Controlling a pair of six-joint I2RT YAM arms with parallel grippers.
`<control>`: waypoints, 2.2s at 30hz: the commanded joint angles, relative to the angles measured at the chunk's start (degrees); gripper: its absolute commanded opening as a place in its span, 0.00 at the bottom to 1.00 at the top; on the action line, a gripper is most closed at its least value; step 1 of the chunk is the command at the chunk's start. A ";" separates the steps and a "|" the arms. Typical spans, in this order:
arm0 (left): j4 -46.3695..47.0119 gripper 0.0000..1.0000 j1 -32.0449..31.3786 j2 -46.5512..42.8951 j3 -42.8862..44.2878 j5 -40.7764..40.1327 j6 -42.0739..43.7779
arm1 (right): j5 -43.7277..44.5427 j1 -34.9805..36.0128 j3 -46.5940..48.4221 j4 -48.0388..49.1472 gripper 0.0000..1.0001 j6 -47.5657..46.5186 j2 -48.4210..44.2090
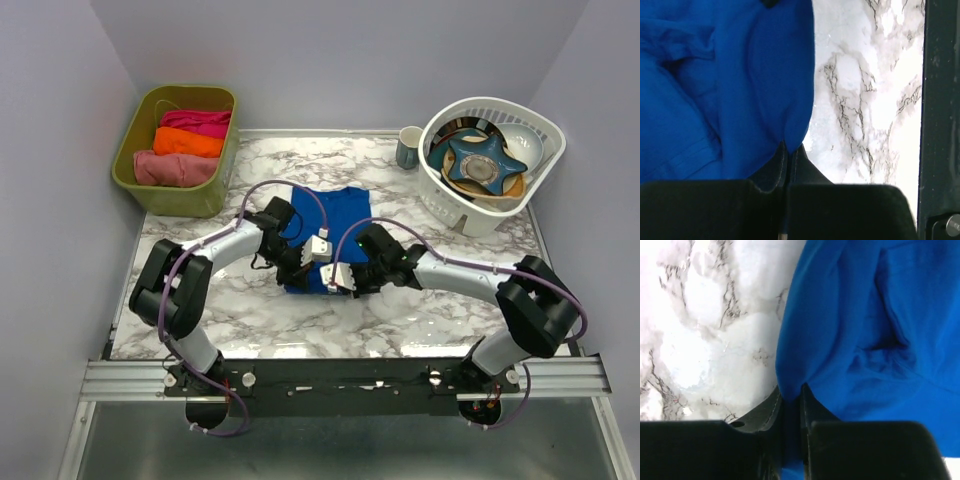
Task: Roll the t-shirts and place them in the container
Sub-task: Roll the T-shirt to the center of the board.
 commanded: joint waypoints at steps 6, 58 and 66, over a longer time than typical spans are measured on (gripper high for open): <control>-34.66 0.00 6.32 13.79 18.20 12.02 13.74 | -12.09 -7.73 12.53 -21.93 0.12 6.00 5.85; 51.81 0.77 -9.46 -39.80 -35.40 -25.74 0.91 | -16.00 -20.31 71.17 -71.88 0.15 12.32 62.11; 79.76 0.82 -20.56 -34.12 -49.43 -39.10 10.05 | -15.38 -19.96 71.08 -71.79 0.16 12.33 62.20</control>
